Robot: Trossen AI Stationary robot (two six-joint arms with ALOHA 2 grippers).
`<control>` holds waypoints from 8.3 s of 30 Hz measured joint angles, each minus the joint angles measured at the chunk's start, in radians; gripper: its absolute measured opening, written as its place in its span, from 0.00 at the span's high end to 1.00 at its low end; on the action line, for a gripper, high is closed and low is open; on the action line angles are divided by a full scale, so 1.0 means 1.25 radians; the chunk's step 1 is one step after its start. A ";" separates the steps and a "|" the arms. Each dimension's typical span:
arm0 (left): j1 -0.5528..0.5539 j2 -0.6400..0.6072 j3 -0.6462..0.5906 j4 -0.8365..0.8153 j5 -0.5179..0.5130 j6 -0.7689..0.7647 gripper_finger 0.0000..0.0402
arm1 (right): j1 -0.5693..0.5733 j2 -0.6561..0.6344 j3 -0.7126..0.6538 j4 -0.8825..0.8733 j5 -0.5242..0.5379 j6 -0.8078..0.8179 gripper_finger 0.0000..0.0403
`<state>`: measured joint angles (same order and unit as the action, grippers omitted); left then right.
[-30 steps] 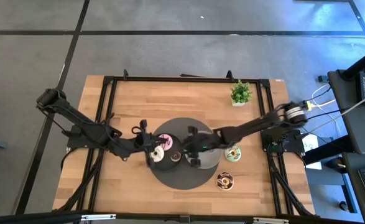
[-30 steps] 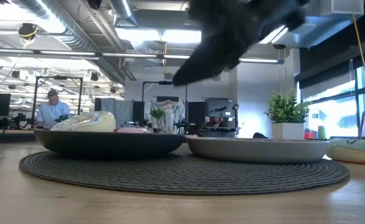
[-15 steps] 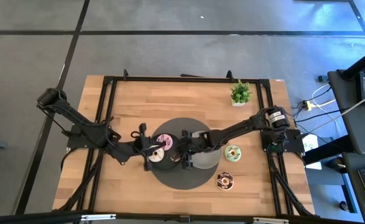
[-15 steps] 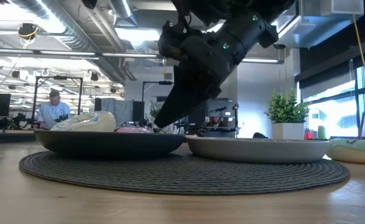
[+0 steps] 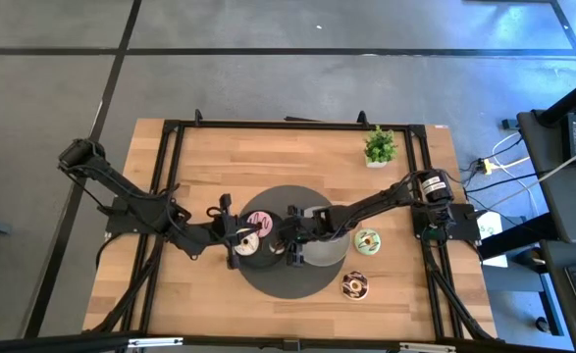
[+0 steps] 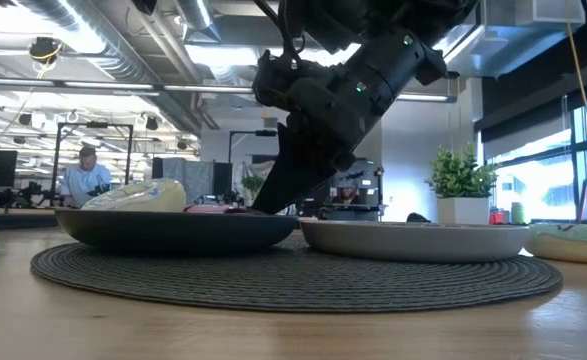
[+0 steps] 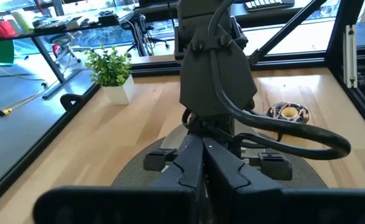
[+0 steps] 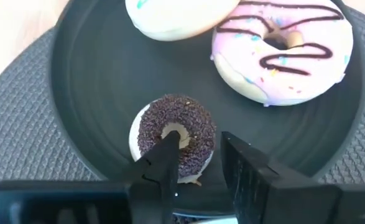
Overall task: Pick & Place donuts
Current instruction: Put the small black donut on the gray plate, then put the big blue donut on the black plate
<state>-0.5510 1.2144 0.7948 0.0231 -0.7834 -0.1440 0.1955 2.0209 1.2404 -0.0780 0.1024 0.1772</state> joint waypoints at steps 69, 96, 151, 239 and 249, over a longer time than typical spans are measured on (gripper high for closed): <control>0.000 0.001 0.001 -0.019 0.000 0.000 0.98 | -0.001 -0.001 -0.015 0.036 -0.018 -0.062 0.39; 0.000 0.001 0.001 -0.018 0.000 -0.001 0.98 | -0.014 -0.001 -0.016 0.034 -0.042 -0.039 0.72; 0.000 0.001 0.001 -0.019 0.000 0.000 0.98 | -0.013 -0.104 -0.007 -0.049 -0.027 -0.061 0.97; 0.003 0.001 0.001 -0.012 -0.008 -0.074 0.96 | 0.234 -0.527 -0.428 -0.649 0.153 0.743 0.93; 0.043 0.082 0.001 0.217 0.173 0.161 0.94 | 0.234 -0.524 -0.205 -0.563 0.356 0.486 0.97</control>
<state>-0.4977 1.3174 0.7964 0.2947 -0.5667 0.0567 0.4878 1.3664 0.9839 -0.7822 0.5469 0.7850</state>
